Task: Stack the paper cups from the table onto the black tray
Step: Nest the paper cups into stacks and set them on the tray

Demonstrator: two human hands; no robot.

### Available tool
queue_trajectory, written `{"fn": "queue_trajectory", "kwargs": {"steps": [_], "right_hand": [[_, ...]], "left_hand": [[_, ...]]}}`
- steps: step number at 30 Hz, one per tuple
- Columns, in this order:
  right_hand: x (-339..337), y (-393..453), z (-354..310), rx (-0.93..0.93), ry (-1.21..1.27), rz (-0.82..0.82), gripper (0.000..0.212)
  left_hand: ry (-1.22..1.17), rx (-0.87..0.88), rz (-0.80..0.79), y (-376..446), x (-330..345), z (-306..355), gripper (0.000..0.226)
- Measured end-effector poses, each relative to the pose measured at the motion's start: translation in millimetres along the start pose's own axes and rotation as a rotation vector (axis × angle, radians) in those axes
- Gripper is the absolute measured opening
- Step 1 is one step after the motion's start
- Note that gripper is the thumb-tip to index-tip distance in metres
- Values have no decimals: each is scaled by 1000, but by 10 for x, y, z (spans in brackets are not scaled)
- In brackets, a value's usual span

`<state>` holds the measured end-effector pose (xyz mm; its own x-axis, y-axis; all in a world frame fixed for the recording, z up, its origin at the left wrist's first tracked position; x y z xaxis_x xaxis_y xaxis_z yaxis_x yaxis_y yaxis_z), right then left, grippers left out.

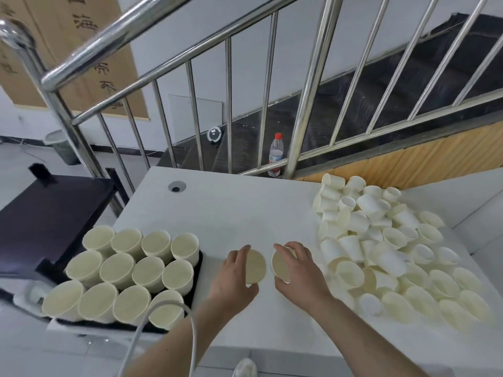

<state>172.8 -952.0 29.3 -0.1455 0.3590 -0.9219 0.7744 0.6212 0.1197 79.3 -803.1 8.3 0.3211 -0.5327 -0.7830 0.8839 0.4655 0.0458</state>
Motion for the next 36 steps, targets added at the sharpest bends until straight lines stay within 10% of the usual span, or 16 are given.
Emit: {"fn": "queue_trajectory", "kwargs": {"steps": [18,36], "right_hand": [[403,262,-1393,-173,99,-69,72],[882,594,-2005,-205,121,-197,69]], "left_hand": [[136,-153,178,-238,-1185,-987,81],[204,-214,-48,40,-1328,-1784,81]]}}
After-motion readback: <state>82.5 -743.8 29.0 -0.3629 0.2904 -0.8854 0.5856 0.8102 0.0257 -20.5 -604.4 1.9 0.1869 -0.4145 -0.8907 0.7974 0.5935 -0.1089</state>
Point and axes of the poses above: each hand's wrist, its own y-axis towards the middle knuckle, its own x-axis out of the palm, z = x × y, the point moved 1 cm from there along y, towards the middle knuckle, and after that the axes turned 8 degrees about z, right-handed, at the moved point
